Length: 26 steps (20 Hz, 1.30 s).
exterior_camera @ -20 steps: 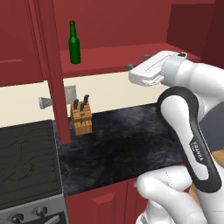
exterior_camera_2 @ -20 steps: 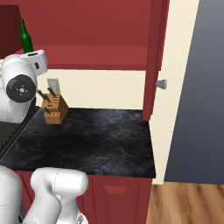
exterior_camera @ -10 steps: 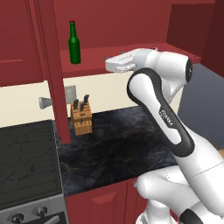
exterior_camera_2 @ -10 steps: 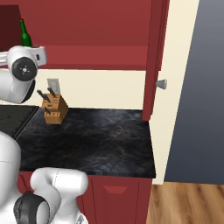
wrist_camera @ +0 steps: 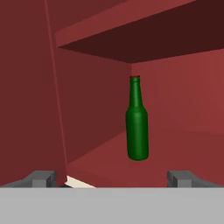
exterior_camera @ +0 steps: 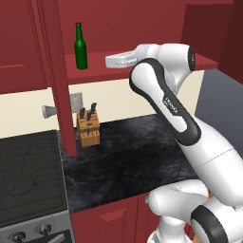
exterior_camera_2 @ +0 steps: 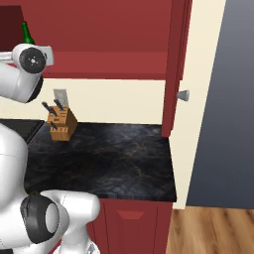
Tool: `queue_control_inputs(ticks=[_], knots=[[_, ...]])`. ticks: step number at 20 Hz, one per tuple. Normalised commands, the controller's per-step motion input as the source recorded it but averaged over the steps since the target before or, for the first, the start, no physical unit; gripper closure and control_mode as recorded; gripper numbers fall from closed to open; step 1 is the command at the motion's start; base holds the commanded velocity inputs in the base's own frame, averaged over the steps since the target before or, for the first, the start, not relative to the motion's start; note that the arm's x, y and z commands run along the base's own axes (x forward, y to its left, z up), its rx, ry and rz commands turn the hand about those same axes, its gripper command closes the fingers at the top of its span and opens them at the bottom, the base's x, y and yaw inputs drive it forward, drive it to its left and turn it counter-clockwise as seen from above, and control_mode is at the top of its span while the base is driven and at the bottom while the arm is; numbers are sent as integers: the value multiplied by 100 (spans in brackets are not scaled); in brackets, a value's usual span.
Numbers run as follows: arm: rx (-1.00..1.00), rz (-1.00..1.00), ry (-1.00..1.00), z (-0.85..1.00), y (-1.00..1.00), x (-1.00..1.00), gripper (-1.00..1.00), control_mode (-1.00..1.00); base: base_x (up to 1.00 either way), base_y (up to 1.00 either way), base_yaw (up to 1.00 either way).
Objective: Open the cabinet directly in front. Then move the beer and the mug to the dining counter with the jar on it.
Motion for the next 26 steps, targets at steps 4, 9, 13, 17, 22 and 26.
queue_control_inputs(ticks=[4,9,13,17,22,26], knots=[[0,0,0,0,1,6,-100,-100,0,0,0],[0,0,0,0,4,25,-100,-100,0,0,0],[0,0,0,0,13,38,-100,-100,0,0,0],[0,0,1,0,23,30,-100,-100,0,0,0],[0,0,0,0,25,18,-100,-100,0,0,0],[0,0,0,0,17,17,-100,-100,0,0,0]])
